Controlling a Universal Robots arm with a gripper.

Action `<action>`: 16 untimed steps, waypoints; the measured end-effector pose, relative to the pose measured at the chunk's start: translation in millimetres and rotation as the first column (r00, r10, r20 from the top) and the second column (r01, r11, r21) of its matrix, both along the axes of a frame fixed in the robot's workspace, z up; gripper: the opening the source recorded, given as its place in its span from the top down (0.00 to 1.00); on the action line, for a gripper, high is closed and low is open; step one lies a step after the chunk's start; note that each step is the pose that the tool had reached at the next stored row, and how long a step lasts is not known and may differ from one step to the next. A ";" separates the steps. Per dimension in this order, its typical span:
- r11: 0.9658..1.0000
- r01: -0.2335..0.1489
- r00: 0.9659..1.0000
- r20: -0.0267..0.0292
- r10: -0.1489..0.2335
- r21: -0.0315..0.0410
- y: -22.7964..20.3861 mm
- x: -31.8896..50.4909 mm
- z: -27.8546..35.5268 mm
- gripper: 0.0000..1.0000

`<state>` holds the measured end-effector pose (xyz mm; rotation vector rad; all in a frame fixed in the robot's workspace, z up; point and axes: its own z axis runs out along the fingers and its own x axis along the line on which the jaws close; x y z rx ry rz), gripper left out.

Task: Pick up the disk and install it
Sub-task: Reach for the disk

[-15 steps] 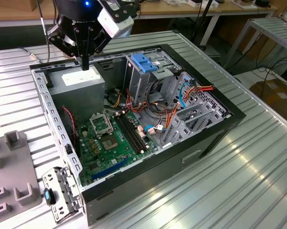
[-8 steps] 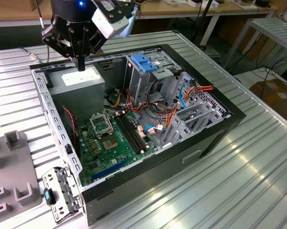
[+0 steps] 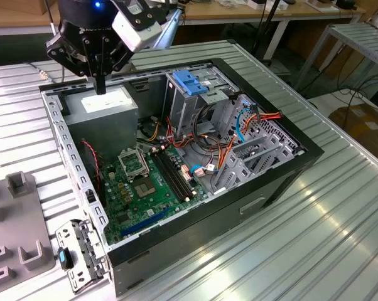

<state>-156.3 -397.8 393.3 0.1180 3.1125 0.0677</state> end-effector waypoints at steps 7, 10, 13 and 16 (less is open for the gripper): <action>1.000 0.000 1.000 0.000 0.000 0.000 0.4 -7.3 0.0 0.89; 1.000 0.000 1.000 0.000 0.000 0.000 0.5 -9.6 0.0 0.89; 1.000 0.000 1.000 0.000 0.000 0.000 0.5 -11.7 0.0 0.89; 1.000 0.000 1.000 0.000 0.000 0.000 0.6 -14.3 0.0 0.89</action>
